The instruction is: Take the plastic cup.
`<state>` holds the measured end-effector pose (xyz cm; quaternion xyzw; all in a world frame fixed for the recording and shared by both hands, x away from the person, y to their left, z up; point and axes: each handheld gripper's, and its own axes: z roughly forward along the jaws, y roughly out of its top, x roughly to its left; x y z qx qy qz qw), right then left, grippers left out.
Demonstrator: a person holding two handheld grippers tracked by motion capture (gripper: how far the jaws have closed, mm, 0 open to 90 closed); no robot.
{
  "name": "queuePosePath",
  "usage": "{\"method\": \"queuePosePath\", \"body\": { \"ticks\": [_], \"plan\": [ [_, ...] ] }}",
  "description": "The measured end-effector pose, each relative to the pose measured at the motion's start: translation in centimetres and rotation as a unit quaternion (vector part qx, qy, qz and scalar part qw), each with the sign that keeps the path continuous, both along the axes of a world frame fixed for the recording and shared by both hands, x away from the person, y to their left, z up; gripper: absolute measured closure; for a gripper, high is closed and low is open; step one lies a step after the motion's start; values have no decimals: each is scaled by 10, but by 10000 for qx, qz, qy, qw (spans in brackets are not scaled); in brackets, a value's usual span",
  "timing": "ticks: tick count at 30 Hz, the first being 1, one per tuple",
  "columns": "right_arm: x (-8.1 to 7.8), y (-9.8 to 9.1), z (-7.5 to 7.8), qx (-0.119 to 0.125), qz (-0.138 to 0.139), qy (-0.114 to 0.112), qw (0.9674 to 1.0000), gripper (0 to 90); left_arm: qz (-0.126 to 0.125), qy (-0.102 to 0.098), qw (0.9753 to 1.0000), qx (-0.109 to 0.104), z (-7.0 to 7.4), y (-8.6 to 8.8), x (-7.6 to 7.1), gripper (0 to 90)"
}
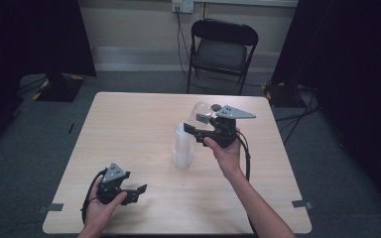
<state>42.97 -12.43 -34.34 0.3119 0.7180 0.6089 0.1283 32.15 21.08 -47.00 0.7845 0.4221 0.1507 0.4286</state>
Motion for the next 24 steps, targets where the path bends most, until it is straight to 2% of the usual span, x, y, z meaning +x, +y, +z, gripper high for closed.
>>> {"method": "queuePosePath", "body": {
  "ticks": [3, 6, 8, 12, 13, 14, 16, 18, 20, 24],
  "plan": [
    [-5, -7, 1, 15, -43, 14, 10000, 333, 31, -62, 10000, -45, 2, 0, 0, 184],
    [-9, -16, -1, 14, -318, 131, 9994, 339, 19, -165, 9999, -27, 4, 1, 0, 184],
    [-9, -22, -5, 104, -322, 221, 9992, 341, 48, -238, 9997, -29, 4, 0, -1, 184],
    [-11, -29, -10, 82, -365, 300, 9989, 345, 52, -272, 9996, -35, 5, 1, -1, 189],
    [-12, -31, -10, 71, -377, 289, 9988, 346, 86, -307, 9995, -35, 4, 1, -1, 220],
    [-14, -32, -11, 52, -398, 289, 9988, 347, 130, -288, 9994, -101, 4, 1, 1, 255],
    [-16, -35, -12, 14, -441, 273, 9987, 351, 166, -265, 9993, -216, 5, 0, 3, 256],
    [-19, -37, -13, 20, -471, 316, 9984, 352, 145, -336, 9992, -177, 6, -2, 3, 256],
    [-22, -40, -15, 24, -475, 354, 9982, 354, 119, -308, 9991, -262, 7, -3, 3, 256],
    [-27, -44, -19, 44, -464, 446, 9979, 357, 19, -334, 9990, -291, 10, -6, 2, 255]
  ]
}}
